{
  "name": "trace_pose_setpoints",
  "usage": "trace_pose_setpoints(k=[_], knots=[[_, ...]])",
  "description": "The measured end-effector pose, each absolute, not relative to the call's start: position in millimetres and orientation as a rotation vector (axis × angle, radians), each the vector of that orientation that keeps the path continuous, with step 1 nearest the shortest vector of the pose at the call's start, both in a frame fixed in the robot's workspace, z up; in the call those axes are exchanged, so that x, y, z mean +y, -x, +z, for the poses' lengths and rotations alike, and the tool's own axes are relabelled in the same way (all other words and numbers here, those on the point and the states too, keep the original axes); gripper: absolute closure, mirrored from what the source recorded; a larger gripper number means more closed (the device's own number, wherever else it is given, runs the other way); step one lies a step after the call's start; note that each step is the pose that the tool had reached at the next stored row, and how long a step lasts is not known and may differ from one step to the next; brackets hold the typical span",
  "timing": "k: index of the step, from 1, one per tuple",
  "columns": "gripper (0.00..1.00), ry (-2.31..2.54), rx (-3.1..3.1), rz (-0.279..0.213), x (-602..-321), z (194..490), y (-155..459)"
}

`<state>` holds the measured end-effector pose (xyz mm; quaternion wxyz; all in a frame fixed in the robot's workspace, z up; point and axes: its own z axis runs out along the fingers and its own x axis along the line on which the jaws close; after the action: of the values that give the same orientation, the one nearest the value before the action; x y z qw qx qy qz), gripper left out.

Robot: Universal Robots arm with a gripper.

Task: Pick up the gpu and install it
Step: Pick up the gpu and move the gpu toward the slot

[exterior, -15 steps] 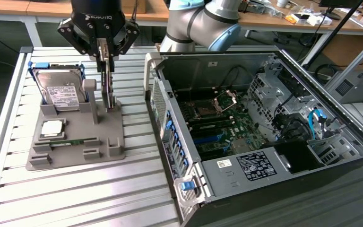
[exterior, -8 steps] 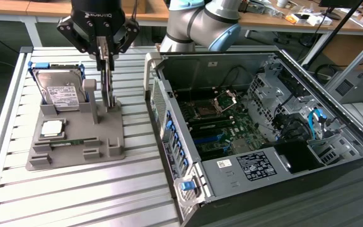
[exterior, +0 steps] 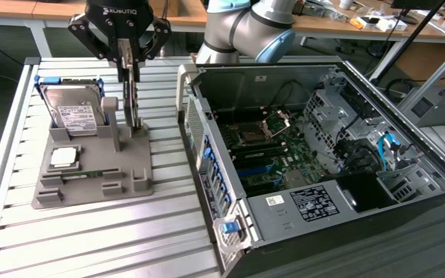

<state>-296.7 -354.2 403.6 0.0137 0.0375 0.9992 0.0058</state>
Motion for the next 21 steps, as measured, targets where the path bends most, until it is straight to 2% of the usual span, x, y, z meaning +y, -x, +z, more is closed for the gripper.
trace_pose_setpoints(k=[21], knots=[[0.73,-0.117,3.112,0.024,-354.2,427.2,296.8]])
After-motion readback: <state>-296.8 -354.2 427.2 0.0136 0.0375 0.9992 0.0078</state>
